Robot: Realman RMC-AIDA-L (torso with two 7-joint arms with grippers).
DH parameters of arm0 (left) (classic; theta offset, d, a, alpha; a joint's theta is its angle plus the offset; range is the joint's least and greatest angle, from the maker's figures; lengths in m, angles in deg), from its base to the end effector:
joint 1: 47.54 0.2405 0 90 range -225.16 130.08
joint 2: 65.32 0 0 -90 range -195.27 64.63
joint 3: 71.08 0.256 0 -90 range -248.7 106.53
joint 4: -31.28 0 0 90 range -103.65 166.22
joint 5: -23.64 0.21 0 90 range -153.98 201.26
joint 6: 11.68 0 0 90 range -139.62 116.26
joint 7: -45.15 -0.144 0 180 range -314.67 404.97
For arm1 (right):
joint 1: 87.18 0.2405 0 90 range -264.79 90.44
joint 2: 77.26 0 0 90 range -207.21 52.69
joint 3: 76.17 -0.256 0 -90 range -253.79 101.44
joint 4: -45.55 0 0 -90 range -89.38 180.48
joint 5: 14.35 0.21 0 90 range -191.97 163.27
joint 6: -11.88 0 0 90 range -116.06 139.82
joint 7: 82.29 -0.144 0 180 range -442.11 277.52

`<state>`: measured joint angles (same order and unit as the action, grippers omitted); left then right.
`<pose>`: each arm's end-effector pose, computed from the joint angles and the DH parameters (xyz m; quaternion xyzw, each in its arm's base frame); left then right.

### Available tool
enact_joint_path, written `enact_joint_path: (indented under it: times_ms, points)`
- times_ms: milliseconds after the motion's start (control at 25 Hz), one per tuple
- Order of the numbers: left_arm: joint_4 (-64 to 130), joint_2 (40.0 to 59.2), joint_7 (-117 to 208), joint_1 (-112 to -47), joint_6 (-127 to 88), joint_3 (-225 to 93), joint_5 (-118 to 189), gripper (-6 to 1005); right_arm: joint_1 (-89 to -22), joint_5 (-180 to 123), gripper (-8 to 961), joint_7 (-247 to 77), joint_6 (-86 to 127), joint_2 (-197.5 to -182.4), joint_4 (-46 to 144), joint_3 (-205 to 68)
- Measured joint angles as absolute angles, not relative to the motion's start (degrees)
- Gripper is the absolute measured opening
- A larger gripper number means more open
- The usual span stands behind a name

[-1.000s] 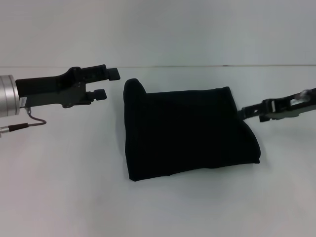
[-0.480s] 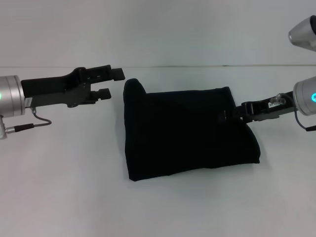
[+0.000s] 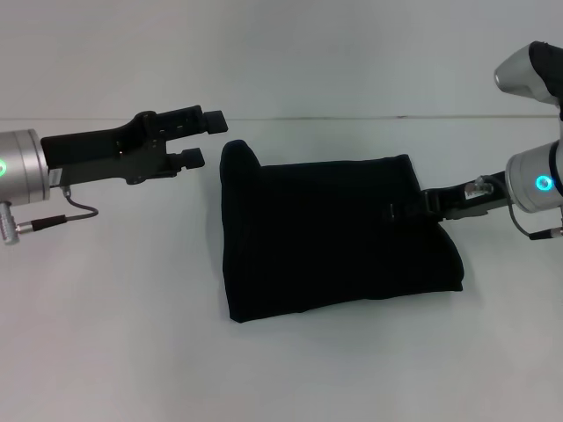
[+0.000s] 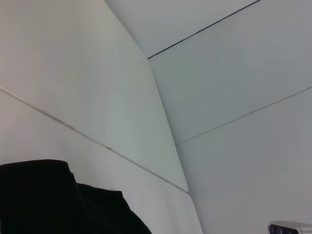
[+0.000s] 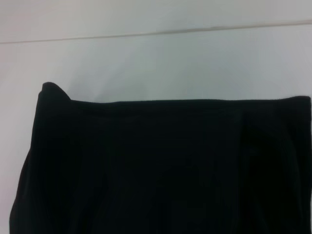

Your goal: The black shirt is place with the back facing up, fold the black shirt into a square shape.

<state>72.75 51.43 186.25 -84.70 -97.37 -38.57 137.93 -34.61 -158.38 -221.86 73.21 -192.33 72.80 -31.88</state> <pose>-0.2336 0.3843 0.0472 -0.7162 -0.6132 -0.3282 0.0579 0.2341 0.4357 -0.0160 -0.8138 0.5416 0.0280 0.2087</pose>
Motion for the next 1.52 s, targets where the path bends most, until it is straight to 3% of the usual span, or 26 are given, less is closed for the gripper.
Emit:
enact_joint_path:
  times_ms: [200, 600, 840, 1040, 1160, 1520]
  points:
    - [72.75, 51.57, 186.16, -84.61, -96.79, -38.57, 137.18, 874, -34.45, -158.36, 807, -222.21, 71.96, -193.01, 72.79, -31.86]
    - [72.77, 51.56, 186.12, -84.31, -96.70, -38.74, 136.49, 874, -34.56, -158.26, 768, -222.60, 71.11, -193.00, 72.94, -31.97]
    - [72.77, 51.57, 186.12, -84.28, -96.67, -38.74, 136.32, 874, -34.53, -158.27, 527, -222.63, 71.02, -193.09, 72.93, -32.13]
    - [72.77, 51.57, 186.12, -84.27, -96.67, -38.74, 136.24, 874, -34.55, -158.28, 283, -222.65, 71.17, -193.10, 72.98, -32.37]
    - [72.77, 51.57, 186.12, -84.27, -96.67, -38.74, 136.16, 874, -34.64, -158.12, 86, -222.75, 71.43, -193.07, 73.35, -32.53]
    - [72.77, 51.58, 186.12, -84.31, -96.19, -39.18, 135.75, 874, -34.64, -155.94, 60, -225.69, 77.20, -192.61, 84.28, -32.36]
